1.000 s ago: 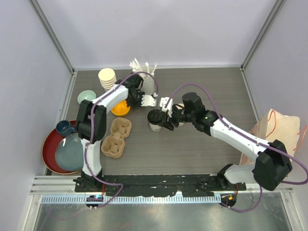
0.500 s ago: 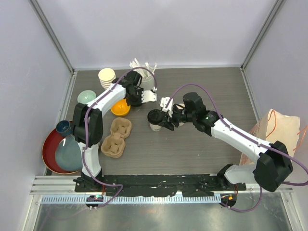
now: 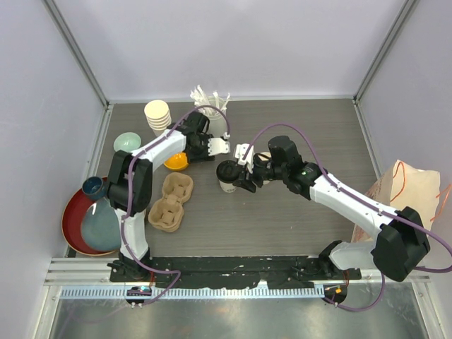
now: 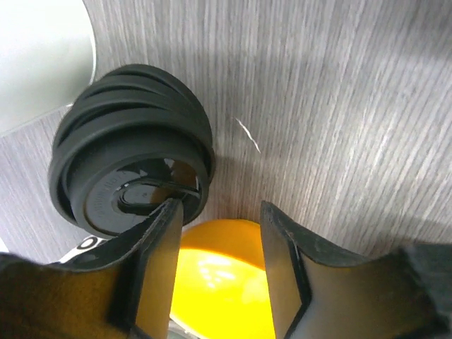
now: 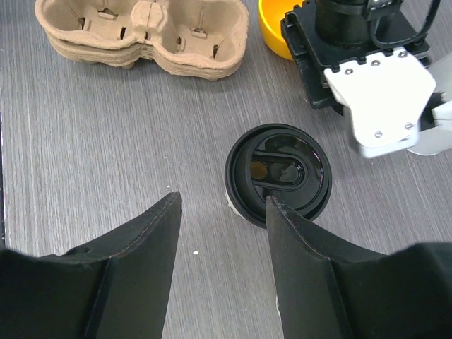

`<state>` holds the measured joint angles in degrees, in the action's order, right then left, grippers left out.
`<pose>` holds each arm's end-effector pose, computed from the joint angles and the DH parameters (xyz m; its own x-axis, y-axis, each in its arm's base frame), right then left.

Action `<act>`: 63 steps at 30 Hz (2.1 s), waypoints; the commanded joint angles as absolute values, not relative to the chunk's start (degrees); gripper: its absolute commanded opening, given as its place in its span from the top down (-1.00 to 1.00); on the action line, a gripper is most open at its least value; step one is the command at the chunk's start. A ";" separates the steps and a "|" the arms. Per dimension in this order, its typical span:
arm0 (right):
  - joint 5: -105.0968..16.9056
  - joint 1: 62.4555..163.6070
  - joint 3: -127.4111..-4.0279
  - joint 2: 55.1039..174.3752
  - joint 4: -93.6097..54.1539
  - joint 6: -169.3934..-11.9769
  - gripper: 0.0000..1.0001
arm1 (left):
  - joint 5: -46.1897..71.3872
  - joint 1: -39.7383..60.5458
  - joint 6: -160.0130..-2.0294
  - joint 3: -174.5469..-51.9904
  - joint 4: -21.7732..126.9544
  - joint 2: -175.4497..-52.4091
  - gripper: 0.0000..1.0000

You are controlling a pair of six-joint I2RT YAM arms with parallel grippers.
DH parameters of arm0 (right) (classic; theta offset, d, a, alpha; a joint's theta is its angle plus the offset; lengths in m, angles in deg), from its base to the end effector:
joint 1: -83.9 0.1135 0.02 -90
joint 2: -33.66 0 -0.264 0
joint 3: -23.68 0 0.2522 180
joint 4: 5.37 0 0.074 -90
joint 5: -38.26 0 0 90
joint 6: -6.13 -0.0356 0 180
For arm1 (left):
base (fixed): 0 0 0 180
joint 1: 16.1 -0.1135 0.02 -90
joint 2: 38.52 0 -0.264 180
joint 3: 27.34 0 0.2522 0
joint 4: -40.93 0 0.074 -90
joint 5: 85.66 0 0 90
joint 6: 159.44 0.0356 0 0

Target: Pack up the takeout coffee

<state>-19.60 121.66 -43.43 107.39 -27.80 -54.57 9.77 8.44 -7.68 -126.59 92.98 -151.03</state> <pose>0.2158 0.1911 0.2873 0.0989 -0.4475 -0.8888 -0.9607 0.1899 -0.2025 0.3736 -0.1743 0.2001 0.0049 0.9619 -0.2734 0.9408 0.0883 0.3273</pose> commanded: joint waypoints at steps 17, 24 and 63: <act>-17.72 121.52 -44.31 106.26 -27.66 -53.46 -0.13 | -4.18 7.55 -58.97 -124.69 76.06 -145.92 -1.00; -17.55 121.43 -44.14 106.34 -27.74 -53.11 -0.13 | -6.83 7.37 -65.74 -121.35 64.30 -147.16 -1.00; -16.93 121.43 -44.49 106.61 -28.89 -52.67 -0.12 | -3.13 5.97 -69.79 -121.52 65.24 -145.40 -0.25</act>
